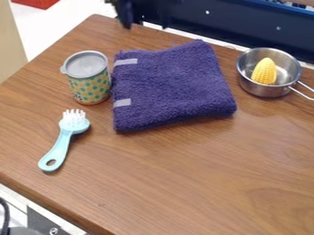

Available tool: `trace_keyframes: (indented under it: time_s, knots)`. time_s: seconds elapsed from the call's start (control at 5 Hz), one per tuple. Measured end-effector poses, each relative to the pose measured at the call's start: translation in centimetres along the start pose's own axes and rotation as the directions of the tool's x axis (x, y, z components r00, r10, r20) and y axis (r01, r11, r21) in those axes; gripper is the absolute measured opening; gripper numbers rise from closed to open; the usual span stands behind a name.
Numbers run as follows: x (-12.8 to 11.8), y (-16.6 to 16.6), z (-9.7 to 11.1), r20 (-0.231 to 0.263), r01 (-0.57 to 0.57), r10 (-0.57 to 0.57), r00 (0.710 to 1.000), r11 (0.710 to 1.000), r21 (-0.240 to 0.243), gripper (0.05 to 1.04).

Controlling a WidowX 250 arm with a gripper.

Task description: Move the towel to the upper part of the table

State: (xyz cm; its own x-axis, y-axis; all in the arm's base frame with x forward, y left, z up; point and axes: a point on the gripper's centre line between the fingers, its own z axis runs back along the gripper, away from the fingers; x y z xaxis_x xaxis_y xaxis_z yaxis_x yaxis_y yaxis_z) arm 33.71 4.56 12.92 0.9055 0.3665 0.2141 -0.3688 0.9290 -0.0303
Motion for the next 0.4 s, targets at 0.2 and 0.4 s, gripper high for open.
trace_keyframes:
  time_s: [0.2, 0.4]
  knots:
    - [-3.1, -1.3, 0.9, -0.062, 0.009, -0.013, 0.998, 0.998, -0.065, 0.999]
    - [-5.2, -1.6, 0.9, -0.072, 0.099, -0.103, 0.992, 0.993, -0.059, 0.999]
